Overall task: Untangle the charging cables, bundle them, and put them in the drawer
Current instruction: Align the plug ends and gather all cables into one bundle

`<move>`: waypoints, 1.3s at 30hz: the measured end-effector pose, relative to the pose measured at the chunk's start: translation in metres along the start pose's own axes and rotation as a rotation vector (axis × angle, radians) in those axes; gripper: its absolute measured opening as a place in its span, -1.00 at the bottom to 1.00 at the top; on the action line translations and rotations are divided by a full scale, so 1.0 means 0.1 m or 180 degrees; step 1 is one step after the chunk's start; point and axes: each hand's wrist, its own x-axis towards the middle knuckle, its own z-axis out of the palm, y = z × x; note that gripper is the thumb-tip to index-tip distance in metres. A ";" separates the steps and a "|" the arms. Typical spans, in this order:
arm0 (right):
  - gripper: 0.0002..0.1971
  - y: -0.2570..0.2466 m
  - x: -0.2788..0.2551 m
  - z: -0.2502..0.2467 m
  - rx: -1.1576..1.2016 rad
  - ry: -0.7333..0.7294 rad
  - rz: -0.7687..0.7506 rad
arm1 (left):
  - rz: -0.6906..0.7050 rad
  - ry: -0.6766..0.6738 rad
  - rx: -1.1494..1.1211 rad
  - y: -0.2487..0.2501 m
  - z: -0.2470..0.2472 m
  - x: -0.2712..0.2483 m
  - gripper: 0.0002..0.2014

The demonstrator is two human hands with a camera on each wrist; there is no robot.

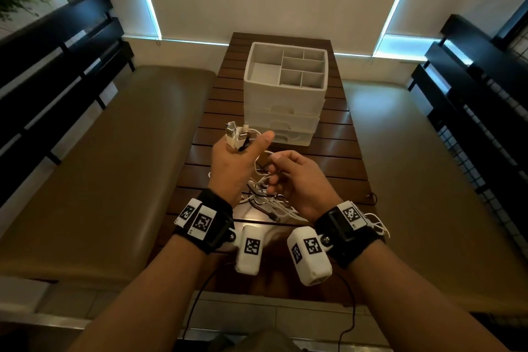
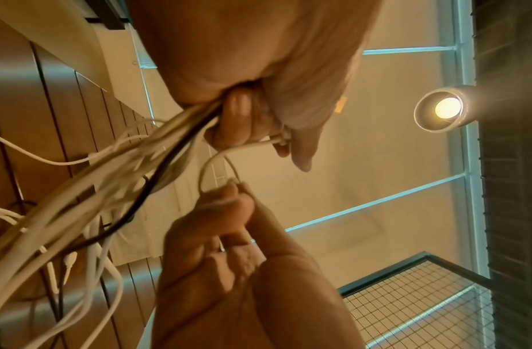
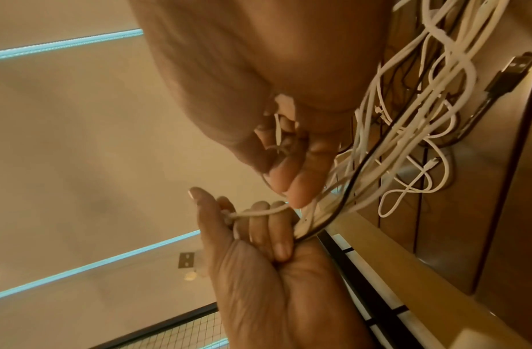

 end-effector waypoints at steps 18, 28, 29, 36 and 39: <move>-0.91 0.12 0.10 -0.14 -0.1462 -0.0161 0.0940 | -0.0402 0.0755 -0.0528 0.06 -0.12 0.12 -0.55; -0.60 0.07 0.98 -0.41 -0.3167 0.1467 0.0043 | -0.0588 0.0034 -0.1038 0.01 -0.26 0.01 -0.53; -0.57 0.08 1.02 -0.37 -0.3230 0.1388 0.0044 | -0.0632 -0.0039 -0.1048 0.02 -0.27 0.00 -0.52; -0.82 -0.20 1.13 -0.17 -0.2331 0.0471 0.0077 | -0.0824 -0.0205 -0.0994 0.03 -0.38 -0.03 -0.48; -0.88 -0.63 1.05 -0.13 -0.0935 0.0812 -0.0278 | -0.0867 -0.0042 -0.0958 -0.03 -0.40 -0.05 -0.49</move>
